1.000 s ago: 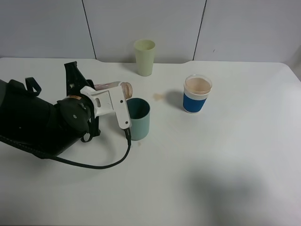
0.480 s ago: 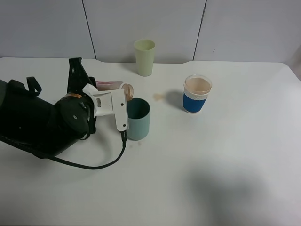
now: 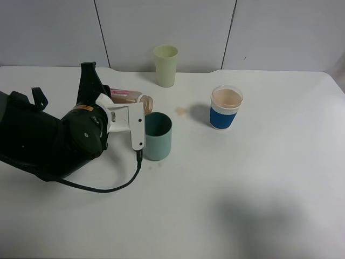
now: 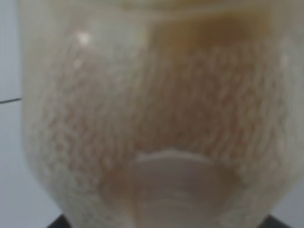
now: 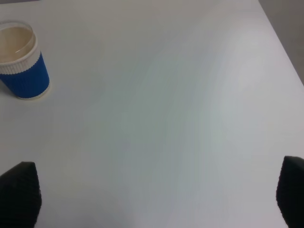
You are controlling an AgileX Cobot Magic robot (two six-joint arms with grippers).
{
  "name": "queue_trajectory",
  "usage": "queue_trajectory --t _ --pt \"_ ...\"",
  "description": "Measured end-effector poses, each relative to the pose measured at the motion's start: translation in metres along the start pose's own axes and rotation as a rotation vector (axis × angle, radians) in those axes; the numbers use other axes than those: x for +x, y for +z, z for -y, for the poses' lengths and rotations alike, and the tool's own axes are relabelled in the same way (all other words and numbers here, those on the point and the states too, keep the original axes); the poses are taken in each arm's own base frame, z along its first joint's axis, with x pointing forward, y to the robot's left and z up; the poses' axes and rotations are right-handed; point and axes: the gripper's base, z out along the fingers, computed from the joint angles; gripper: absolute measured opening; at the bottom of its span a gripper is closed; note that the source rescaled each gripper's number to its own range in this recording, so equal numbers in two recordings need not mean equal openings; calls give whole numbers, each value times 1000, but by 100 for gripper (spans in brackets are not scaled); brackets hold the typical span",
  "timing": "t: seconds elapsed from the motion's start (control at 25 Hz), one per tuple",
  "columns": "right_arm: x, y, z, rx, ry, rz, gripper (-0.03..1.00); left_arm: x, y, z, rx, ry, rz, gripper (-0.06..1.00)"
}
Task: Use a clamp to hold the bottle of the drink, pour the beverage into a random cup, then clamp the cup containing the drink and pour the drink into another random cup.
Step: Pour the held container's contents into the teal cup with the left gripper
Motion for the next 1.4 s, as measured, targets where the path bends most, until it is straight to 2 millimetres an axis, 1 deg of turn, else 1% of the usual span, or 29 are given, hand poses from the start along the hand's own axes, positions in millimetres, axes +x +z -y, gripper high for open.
queue_trajectory --t 0.44,0.8,1.4 --pt "0 0 0 0 0 0 99 -1 0 -2 -20 53 12 7" --pt "0 0 0 0 0 0 99 -2 0 -3 -37 134 18 7" --pt "0 0 0 0 0 0 99 -2 0 -4 -48 158 13 7"
